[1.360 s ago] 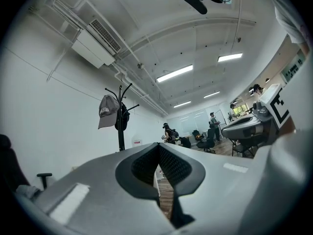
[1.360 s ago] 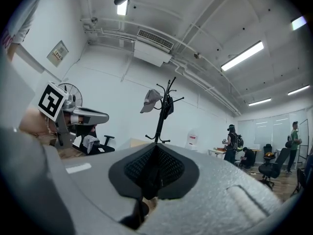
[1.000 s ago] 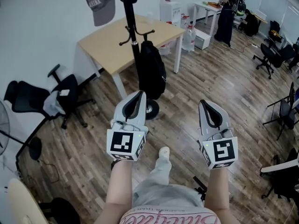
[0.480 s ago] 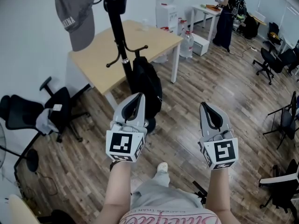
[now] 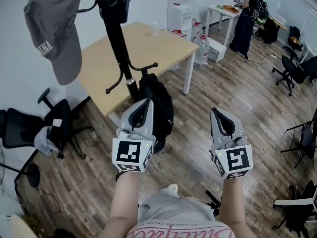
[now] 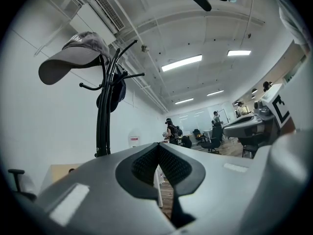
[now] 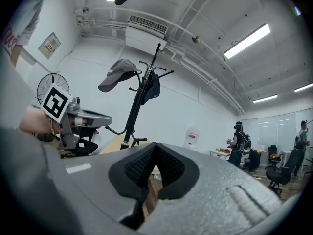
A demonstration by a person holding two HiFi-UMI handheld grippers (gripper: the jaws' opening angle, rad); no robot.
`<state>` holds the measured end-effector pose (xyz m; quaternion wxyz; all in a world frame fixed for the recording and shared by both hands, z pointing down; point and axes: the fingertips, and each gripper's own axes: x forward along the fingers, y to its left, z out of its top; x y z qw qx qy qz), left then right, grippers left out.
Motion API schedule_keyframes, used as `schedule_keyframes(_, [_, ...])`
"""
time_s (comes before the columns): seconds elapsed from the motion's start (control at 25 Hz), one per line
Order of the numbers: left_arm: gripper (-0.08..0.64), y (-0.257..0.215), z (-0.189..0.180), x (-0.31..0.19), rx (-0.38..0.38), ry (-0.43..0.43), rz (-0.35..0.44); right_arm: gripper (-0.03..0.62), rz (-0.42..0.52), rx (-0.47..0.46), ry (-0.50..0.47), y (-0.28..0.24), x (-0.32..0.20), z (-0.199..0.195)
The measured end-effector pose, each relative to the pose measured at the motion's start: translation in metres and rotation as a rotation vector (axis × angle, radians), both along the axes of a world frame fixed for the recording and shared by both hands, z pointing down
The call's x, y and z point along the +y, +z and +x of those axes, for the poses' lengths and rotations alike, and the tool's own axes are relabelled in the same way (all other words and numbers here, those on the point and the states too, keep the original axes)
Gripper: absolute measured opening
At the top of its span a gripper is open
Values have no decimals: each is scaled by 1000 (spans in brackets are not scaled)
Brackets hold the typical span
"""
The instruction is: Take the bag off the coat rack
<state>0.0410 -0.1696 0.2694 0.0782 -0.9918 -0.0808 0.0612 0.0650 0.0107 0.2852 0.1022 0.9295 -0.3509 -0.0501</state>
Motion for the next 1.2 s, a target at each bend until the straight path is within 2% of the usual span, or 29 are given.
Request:
schedule_keyframes(0.2, [14, 2, 23, -14, -4, -15, -11, 3, -27, -5, -20, 3, -17, 25])
schedule_keyframes(0.4, [14, 7, 33, -24, -4, -40, -20, 3, -23, -8, -33, 8, -24, 42])
schedule_keyframes(0.6, [14, 16, 42, -37, -2, -96, -12, 3, 3, -11, -85, 19, -38, 65])
schedule_keyframes(1.0, [14, 27, 81, -57, 3, -305, -32, 3, 22, 11, -275, 21, -68, 138])
schedule_keyframes(1.2, [14, 31, 96, -64, -16, -428, -15, 3, 50, -11, -375, 21, -86, 182])
